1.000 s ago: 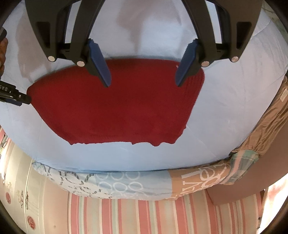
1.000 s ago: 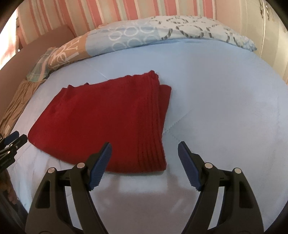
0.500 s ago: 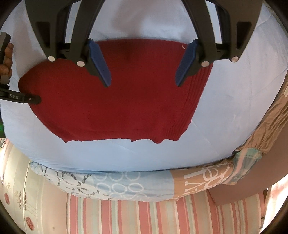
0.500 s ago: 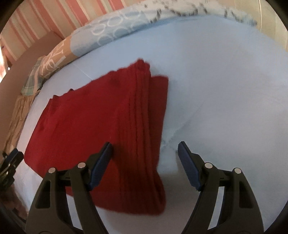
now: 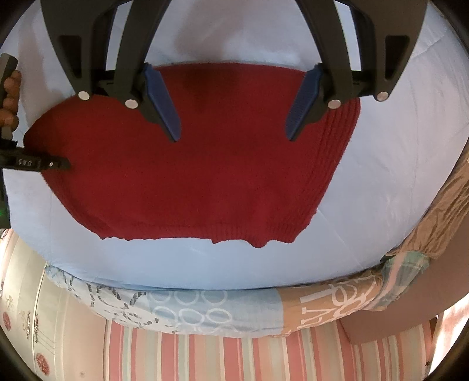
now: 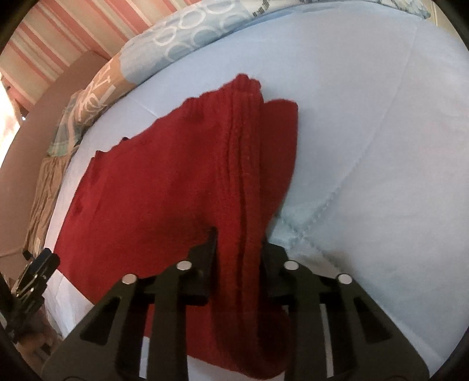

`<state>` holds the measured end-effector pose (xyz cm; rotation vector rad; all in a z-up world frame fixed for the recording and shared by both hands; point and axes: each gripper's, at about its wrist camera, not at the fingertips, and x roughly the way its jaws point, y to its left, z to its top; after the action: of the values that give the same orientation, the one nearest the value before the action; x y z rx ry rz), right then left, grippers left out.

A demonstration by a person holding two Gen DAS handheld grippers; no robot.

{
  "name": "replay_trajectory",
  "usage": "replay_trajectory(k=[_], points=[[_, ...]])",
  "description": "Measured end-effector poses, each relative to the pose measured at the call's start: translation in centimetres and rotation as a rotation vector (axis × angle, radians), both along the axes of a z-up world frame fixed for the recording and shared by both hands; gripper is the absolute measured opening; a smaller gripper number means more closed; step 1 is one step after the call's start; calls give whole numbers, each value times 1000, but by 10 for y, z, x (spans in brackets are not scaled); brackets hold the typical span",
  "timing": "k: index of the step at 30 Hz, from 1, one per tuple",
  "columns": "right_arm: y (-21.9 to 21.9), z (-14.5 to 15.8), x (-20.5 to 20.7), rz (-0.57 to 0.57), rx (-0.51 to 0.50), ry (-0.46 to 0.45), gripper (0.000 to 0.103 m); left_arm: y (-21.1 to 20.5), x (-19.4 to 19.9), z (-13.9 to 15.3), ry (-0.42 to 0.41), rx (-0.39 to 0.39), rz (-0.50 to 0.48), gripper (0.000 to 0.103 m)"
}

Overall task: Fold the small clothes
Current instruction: 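Close the right tool on one side edge and fold it across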

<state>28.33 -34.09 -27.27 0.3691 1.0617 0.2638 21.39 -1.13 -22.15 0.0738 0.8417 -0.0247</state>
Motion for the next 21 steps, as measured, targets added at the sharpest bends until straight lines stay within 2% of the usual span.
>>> replay_trajectory(k=[7, 16, 21], points=[[8, 28, -6, 24, -105, -67, 21, 1, -2, 5, -8, 8, 0, 74], [-50, 53, -29, -96, -234, -90, 21, -3, -6, 14, -15, -12, 2, 74], [-47, 82, -41, -77, -254, -146, 21, -4, -10, 16, -13, -33, 5, 74]])
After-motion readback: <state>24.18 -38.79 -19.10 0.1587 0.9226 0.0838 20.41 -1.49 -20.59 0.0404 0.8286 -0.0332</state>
